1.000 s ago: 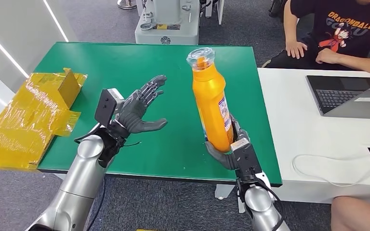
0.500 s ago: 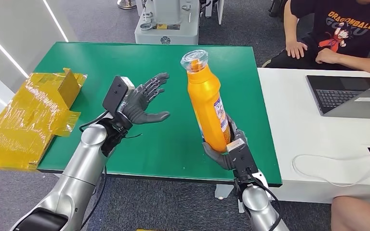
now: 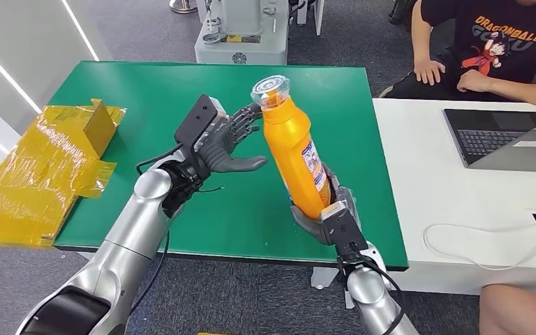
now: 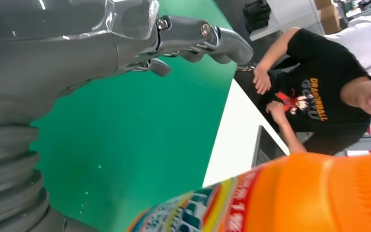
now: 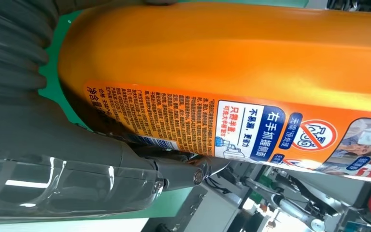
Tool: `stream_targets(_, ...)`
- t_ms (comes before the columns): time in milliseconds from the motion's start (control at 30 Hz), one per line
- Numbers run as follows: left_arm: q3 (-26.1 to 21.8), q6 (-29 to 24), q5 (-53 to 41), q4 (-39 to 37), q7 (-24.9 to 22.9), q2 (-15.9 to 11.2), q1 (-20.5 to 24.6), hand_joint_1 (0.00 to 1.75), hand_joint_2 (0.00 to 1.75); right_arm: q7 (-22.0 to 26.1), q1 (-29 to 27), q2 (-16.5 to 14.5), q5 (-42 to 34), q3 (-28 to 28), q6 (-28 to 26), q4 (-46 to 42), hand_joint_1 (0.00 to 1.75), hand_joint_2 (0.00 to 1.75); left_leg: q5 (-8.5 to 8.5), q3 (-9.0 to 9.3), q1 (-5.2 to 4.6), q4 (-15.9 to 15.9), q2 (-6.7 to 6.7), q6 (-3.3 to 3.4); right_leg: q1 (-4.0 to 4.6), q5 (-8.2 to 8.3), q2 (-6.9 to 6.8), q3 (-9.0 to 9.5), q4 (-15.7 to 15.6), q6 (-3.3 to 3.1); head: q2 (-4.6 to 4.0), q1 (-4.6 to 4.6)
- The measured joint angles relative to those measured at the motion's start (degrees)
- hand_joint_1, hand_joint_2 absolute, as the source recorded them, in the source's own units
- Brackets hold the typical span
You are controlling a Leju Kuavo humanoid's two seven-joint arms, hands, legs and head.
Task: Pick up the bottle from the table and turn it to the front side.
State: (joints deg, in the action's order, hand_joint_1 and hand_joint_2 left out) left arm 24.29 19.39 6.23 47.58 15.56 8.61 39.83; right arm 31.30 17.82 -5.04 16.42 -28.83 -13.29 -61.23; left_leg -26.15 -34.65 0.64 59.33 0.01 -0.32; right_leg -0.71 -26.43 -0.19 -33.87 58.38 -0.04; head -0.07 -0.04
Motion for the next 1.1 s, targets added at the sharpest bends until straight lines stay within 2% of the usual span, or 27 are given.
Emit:
stream_targets(133,0.4,1.9,1.3,0.0,0.7,-0.4,0.0,0.0,1.75,0.3,0.1,0.0,0.1,-0.1,-0.1,0.6,1.75,1.75,0.0,-0.01,0.0,0.0,0.0,0.0,0.0,0.0,0.0,0.0,0.0,0.0,0.0,0.01)
stream_targets(533,1.5,9.8,1.3,-0.9,8.1,-4.5,-0.9,0.0,1.75,0.9,-0.6,0.5,0.3,-0.1,-0.7,0.1,1.75,1.75,0.0,0.0,0.0,0.0,0.02,0.0,0.0,0.0,0.02,-0.03,0.0,0.0,0.0,0.01)
stream_targets(1100,1.9,10.5,1.3,-1.5,8.5,-6.0,-1.1,0.0,1.75,0.9,-1.1,1.1,0.3,-0.1,-0.7,-0.9,1.75,1.75,0.0,-0.01,0.0,0.0,0.01,0.0,0.0,0.0,0.01,-0.03,0.0,0.0,0.0,0.01)
